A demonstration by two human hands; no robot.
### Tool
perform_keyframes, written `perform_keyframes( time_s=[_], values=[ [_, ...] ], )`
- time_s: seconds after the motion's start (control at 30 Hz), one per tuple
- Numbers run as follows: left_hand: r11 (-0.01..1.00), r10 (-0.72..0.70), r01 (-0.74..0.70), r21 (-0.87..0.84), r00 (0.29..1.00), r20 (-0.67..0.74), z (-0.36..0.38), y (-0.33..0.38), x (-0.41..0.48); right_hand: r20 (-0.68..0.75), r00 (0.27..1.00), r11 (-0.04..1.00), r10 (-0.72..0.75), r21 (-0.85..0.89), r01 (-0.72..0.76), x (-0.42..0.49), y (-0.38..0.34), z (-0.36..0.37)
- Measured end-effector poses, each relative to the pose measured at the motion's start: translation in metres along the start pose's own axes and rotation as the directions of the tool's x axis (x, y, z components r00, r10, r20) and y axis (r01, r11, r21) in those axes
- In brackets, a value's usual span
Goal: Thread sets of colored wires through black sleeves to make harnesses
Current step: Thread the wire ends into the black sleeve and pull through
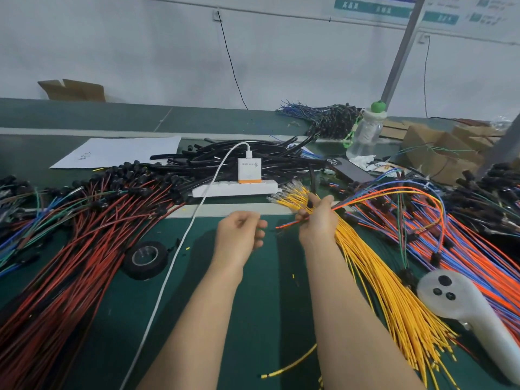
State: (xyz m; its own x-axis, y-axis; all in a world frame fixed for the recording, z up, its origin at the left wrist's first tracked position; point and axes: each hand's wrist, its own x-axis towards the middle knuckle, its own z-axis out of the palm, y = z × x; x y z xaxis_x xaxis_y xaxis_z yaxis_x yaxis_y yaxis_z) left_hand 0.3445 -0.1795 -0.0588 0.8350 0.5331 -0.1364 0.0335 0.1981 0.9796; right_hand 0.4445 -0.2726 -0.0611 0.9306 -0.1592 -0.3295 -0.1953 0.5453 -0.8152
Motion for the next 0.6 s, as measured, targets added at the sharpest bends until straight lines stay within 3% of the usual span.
perform_keyframes(
  time_s=[0.2,0.47,0.6],
  values=[
    [0.999,-0.007,0.008,-0.035,1.0,0.025,0.002,-0.002,0.009,0.03,1.0,0.996,0.002,-0.084,0.0,0.019,0.005,0.011],
    [0.999,-0.037,0.04,-0.036,0.996,0.075,0.009,-0.002,0.003,0.085,0.996,0.902,0.017,-0.431,0.022,0.028,0.006,0.025],
    [1.0,-0.025,0.027,-0.016,0.995,0.097,0.007,0.0,0.0,0.096,0.995,0.872,0.019,-0.489,0.031,0.025,0.009,0.026]
  ],
)
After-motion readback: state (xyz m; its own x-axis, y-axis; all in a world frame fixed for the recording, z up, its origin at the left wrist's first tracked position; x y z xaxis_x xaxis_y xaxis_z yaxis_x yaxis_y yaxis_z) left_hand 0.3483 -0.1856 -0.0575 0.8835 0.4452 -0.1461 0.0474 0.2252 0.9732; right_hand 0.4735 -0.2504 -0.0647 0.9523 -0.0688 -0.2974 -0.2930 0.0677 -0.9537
